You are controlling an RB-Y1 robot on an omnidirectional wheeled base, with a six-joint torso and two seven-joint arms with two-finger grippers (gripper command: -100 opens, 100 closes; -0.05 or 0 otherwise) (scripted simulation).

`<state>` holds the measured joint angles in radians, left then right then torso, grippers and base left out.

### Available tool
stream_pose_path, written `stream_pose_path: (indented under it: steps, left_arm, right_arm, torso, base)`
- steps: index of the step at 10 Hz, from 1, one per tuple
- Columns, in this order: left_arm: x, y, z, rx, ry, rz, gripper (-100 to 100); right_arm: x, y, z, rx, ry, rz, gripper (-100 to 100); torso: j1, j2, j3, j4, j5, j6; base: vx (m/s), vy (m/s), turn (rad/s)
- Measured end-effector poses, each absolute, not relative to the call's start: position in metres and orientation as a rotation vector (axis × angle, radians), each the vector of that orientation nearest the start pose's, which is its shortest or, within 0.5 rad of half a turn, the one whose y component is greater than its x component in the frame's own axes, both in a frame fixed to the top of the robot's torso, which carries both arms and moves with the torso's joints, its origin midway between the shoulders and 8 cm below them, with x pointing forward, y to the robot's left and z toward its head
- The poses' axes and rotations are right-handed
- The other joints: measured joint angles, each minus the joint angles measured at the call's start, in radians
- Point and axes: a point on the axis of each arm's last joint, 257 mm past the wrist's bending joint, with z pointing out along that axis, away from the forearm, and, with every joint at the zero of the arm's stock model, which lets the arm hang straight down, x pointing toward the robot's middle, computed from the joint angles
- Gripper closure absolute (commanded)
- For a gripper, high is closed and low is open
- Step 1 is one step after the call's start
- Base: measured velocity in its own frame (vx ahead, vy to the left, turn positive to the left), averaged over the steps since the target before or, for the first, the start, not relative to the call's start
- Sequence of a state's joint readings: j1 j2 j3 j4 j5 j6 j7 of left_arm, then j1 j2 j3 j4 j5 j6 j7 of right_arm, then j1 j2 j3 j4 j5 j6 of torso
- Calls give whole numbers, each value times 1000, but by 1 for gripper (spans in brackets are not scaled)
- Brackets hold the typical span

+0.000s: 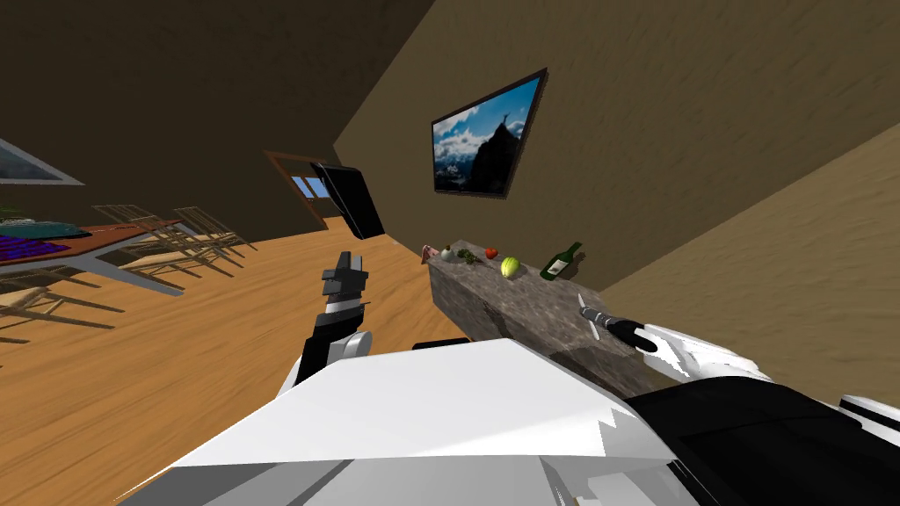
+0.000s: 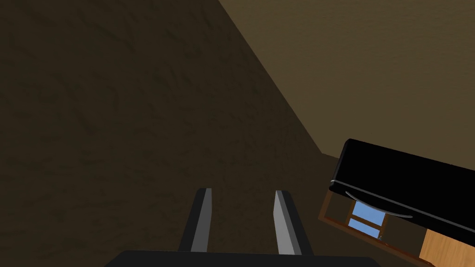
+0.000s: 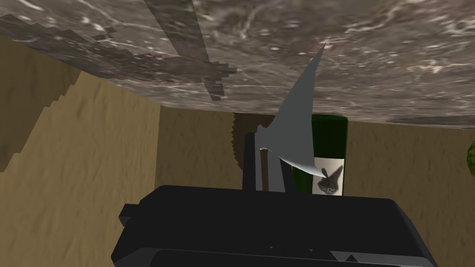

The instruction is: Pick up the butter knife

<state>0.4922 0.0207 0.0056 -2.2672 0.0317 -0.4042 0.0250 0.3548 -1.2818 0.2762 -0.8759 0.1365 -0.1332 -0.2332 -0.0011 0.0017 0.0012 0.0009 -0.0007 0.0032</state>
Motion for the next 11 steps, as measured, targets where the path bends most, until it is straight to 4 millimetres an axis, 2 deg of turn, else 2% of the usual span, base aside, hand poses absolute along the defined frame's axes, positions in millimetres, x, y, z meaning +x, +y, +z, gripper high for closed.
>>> stream_pose_path:
  steps: [2, 8, 11]
  left_arm:
    - [362, 286, 3, -756, 670, -1319, 0]
    - [362, 286, 3, -756, 671, -1319, 0]
    - [362, 286, 3, -756, 671, -1319, 0]
  right_arm:
    - [229, -790, -316, 803, 2139, -394, 100]
    - [270, -746, -320, 754, 2193, -354, 100]
    - [273, -724, -331, 751, 2238, -339, 100]
  torso:
    - [1, -1, 0, 0, -1, -2]
    - [-1, 0, 0, -1, -1, 0]
    - [0, -1, -1, -2, -1, 1]
  base:
    - [-1, -23, -67]
    - [-3, -26, -118]
    - [2, -22, -97]
